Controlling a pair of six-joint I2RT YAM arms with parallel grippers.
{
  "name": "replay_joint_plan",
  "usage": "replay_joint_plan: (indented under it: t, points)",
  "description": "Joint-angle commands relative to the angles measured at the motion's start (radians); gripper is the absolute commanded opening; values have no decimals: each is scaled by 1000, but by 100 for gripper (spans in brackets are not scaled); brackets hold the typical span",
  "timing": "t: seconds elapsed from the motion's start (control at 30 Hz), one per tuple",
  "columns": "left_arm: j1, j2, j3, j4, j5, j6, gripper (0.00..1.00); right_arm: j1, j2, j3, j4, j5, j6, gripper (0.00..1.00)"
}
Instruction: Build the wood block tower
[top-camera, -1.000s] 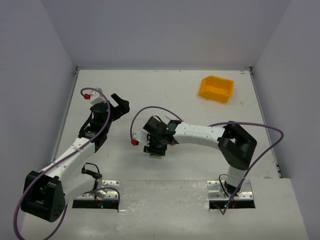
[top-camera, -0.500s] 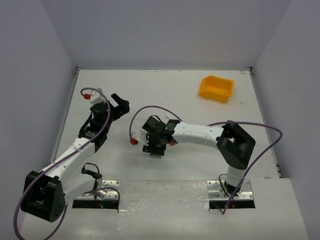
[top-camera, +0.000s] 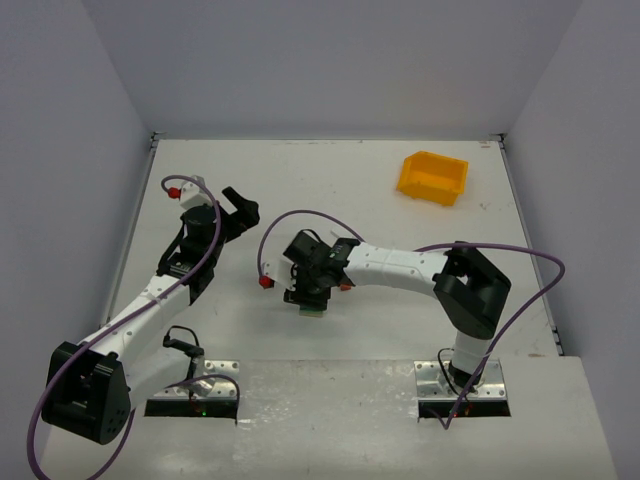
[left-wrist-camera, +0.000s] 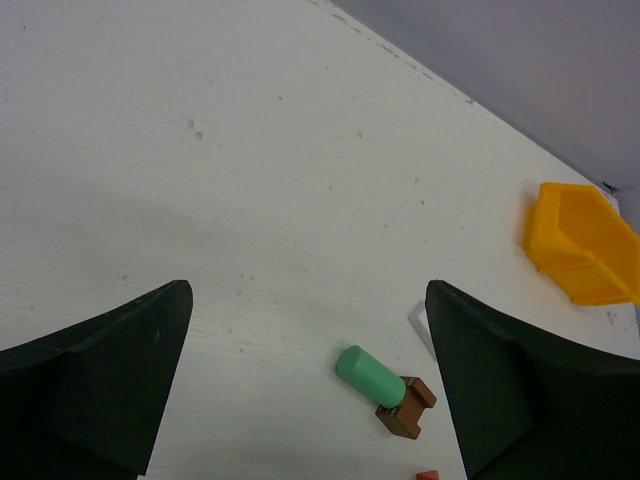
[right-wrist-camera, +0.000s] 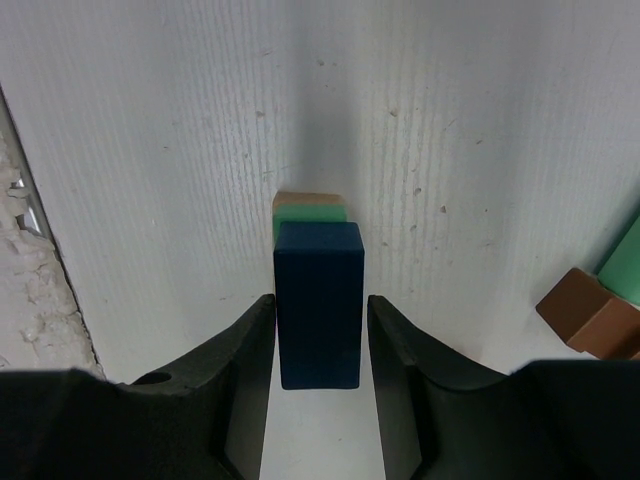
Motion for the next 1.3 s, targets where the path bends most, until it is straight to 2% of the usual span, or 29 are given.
replay_joint_plan:
  t: [0.0,0.2,0.63,0.83,0.87,0.9,0.97,1.17,1.27]
  points:
    - [0,-20,13,47,6,6,100,4,1,40,21,-35,8,41]
    - [0,-17,14,47,8,4,100,4,2,37,26,-48,5,34]
    - [0,-14,15,48,14,7,100,4,7,44,27,-42,18,37]
    - [1,-16,16,50,18,7,100,5,-6,47,37,-41,32,54]
    - [0,-16,16,50,19,7,100,6,-9,50,38,-43,32,60]
    - [1,-16,16,50,19,7,100,6,-13,50,42,-43,32,61]
    - [0,-17,14,51,25,9,100,5,-33,56,58,-34,29,96]
    - [0,-26,15,48,30,9,100,4,-110,54,101,-24,27,99]
    - [0,-23,18,43,28,9,100,1,-198,7,165,11,54,99]
